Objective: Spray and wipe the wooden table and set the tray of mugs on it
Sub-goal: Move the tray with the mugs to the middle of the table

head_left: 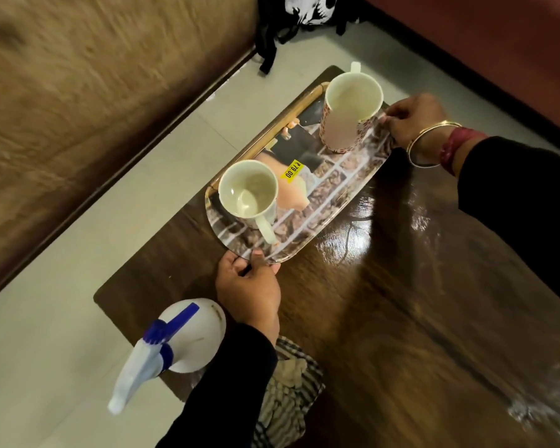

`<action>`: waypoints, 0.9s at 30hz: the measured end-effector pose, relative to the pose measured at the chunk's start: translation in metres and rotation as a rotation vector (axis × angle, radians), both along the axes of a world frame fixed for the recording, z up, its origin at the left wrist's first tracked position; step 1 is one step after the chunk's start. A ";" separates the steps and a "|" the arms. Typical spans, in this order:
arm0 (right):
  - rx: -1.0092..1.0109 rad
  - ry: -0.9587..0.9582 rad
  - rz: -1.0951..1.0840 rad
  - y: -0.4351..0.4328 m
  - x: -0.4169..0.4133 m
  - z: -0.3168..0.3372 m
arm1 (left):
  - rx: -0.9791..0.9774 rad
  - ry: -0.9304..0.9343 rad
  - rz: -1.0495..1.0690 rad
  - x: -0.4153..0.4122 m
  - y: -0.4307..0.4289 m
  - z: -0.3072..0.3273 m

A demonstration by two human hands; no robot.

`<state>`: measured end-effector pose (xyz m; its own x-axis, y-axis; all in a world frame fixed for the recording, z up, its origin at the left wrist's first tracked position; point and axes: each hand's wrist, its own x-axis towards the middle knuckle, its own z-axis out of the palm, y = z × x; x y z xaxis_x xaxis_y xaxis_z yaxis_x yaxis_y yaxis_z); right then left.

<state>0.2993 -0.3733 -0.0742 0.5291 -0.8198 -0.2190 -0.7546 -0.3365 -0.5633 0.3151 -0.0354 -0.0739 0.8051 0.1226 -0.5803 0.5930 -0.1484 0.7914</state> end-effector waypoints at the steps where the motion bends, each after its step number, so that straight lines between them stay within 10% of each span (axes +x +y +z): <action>1: -0.003 -0.002 -0.017 0.003 -0.005 -0.001 | 0.005 -0.007 -0.016 0.001 0.002 -0.001; 27: 0.241 -0.436 -1.197 0.241 -0.462 -0.023 | 0.038 -0.028 -1.141 -0.126 -0.031 0.008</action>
<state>-0.1632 -0.1325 -0.0970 -0.4361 -0.7947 -0.4223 -0.2544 0.5589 -0.7892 0.1890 -0.0659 -0.0664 0.4710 -0.6718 -0.5717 0.0788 -0.6134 0.7858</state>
